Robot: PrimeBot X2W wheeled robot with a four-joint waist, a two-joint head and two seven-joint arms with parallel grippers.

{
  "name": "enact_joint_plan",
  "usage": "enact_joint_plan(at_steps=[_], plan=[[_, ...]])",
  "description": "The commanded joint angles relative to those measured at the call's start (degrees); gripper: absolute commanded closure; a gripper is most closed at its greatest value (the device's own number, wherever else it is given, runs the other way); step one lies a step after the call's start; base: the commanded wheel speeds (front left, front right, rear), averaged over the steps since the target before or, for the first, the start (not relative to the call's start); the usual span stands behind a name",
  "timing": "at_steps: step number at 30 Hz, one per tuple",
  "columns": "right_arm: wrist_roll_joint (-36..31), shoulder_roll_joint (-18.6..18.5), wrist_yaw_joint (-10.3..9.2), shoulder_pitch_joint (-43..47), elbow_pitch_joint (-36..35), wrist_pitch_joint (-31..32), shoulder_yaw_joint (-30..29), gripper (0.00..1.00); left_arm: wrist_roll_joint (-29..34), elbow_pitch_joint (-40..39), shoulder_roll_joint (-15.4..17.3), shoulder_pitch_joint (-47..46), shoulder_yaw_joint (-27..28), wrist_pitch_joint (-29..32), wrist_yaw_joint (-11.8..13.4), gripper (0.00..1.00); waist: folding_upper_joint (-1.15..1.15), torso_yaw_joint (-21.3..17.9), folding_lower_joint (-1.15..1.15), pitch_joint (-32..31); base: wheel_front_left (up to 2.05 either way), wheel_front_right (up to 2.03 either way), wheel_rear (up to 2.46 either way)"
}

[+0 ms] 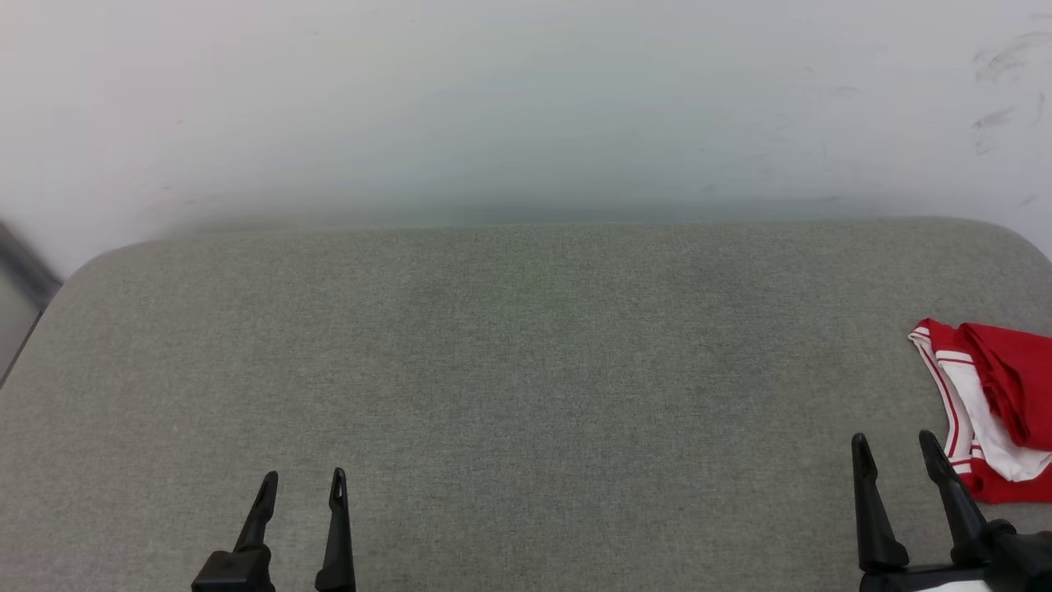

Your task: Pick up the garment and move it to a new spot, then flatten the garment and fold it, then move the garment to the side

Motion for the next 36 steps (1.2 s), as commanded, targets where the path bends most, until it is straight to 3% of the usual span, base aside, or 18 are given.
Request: enact_joint_plan(at_steps=[1, 2, 6, 17, 36], plan=[[0.21, 0.28, -0.02, 0.50, 0.03, -0.10, 0.08, 0.00, 0.47, 0.18, -0.05, 0.43, 0.26, -0.13, 0.08, 0.00, 0.00, 0.05, 0.00, 0.07, 0.00, 0.00, 0.00], [0.02, 0.00, 0.01, 0.00, 0.22, 0.00, 0.01, 1.00, 0.10, 0.37, 0.01, 0.00, 0.00, 0.00, 0.00, 1.00, 0.00, 0.05, 0.00, 0.05, 0.00, 0.00, 0.00], [0.88, 0.01, 0.01, 0.06, 2.00, 0.15, 0.17, 1.00, -0.94, 2.37, -0.02, 0.02, -0.15, 0.50, -0.09, 1.00, 0.00, 0.04, 0.01, 0.06, 0.00, 0.00, 0.00], [15.36, -0.74, 0.01, -2.60, 4.14, 2.89, 0.66, 1.00, -14.93, 3.79, -0.02, -2.60, 1.10, 3.93, -1.38, 1.00, 0.00, -0.02, 0.01, 0.28, 0.00, 0.00, 0.00], [34.02, -1.41, 0.00, -6.08, 7.01, 6.76, 0.98, 1.00, -33.36, 5.59, -0.02, -6.03, 2.75, 8.43, -3.08, 1.00, 0.00, -0.13, 0.01, 0.63, 0.00, 0.00, 0.00]])
